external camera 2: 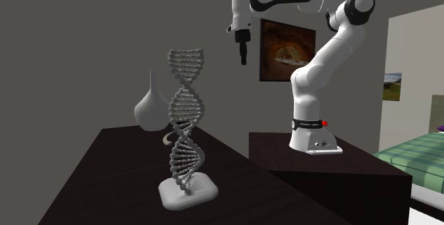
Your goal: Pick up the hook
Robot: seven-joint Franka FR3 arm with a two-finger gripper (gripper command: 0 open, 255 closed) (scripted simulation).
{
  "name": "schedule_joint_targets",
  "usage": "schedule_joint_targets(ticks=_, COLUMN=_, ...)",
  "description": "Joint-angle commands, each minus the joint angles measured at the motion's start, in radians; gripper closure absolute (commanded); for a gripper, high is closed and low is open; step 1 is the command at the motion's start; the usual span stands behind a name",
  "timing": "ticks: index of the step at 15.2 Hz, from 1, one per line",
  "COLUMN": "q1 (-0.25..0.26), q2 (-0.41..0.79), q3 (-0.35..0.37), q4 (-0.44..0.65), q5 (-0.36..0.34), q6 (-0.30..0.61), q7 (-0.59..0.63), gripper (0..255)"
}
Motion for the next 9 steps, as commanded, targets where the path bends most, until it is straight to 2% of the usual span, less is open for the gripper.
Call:
schedule_joint_targets(ticks=1, q1=0.000, q2=0.000, q3=0.000, q4=0.000, q5=0.000, q6=0.000, q7=0.000, gripper=0)
schedule_joint_targets(ticks=9, q1=0.033, q2=0.212, q3=0.016, q4=-0.050, q5=0.047, q6=0.276, q7=0.041, gripper=0)
